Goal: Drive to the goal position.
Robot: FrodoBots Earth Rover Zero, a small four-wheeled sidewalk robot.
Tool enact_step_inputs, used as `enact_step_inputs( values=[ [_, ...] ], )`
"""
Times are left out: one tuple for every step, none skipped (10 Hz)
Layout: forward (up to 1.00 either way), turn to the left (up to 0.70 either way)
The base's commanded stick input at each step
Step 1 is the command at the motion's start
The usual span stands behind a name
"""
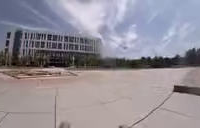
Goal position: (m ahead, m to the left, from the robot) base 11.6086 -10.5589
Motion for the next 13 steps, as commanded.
enact_step_inputs(
  values=[
    [0.7,0.0],
    [0.7,0.0],
    [0.7,0.0],
    [0.7,0.0],
    [0.7,0.0],
    [0.7,0.0],
    [0.7,0.0],
    [0.7,0.0],
    [0.7,0.0],
    [0.7,0.0],
    [0.7,0.0],
    [0.7,0.0],
    [0.7,0.0]
  ],
)
